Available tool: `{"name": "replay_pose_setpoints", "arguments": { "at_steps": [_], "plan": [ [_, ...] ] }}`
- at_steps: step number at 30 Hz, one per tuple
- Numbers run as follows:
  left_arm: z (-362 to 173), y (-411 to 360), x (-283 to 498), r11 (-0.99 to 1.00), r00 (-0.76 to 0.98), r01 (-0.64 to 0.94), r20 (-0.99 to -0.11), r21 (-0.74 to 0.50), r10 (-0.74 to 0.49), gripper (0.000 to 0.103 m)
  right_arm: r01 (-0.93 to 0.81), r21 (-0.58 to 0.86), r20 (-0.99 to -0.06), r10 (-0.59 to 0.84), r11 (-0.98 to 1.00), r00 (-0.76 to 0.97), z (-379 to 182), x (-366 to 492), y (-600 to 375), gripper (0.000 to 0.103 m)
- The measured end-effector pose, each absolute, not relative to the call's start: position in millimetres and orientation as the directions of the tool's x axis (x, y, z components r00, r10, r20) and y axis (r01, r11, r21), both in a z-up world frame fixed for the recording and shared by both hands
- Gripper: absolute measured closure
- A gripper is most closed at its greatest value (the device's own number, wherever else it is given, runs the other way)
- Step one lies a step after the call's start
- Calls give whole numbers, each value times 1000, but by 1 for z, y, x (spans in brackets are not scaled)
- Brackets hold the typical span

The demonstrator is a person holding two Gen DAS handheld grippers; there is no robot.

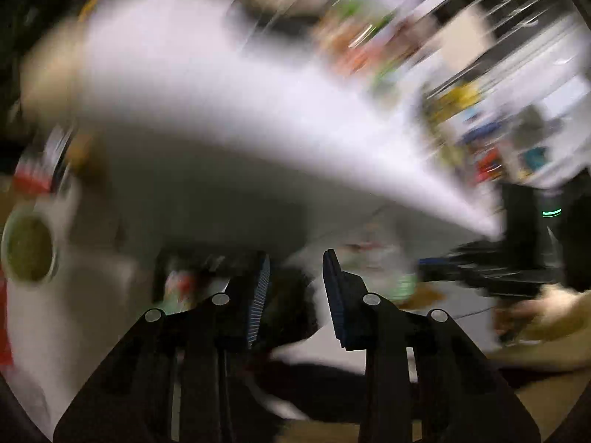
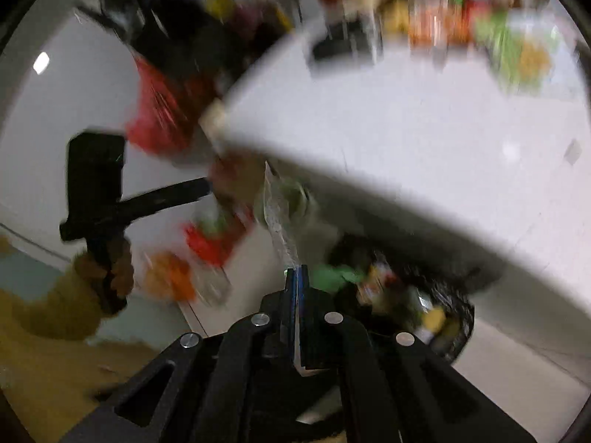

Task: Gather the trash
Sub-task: 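Drop the clear bag and green towel into the trash bag, opening both tools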

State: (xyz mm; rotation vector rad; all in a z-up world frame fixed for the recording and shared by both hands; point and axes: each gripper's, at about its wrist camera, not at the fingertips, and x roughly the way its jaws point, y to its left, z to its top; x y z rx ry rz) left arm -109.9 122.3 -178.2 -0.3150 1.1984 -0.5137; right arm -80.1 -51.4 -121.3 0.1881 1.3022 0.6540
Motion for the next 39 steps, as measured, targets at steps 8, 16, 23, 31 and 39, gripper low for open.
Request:
{"name": "replay_pose_setpoints", "arguments": {
  "at_steps": [8, 16, 23, 31, 39],
  "plan": [
    [-429, 74, -102, 953, -117, 57, -950, -299, -291, 67, -298, 316, -945, 328, 901, -9, -347, -84, -14, 88],
    [-457, 54, -95, 973, -169, 76, -965, -218, -203, 39, -276, 154, -988, 152, 949, -26, -406, -83, -17, 51],
    [-374, 67, -99, 981, -26, 140, -991, -131, -129, 39, -245, 122, -984, 149, 962, 96, -330, -82, -46, 40],
    [-228, 63, -100, 987, 206, 139, -973, -77, -105, 26, -264, 192, -913, 271, 945, 306, -198, -79, -52, 30],
    [-124, 54, -87, 992, 433, 119, -896, -48, -96, 20, -290, 182, -772, 319, 940, 550, -78, -70, -53, 17]
  ]
}}
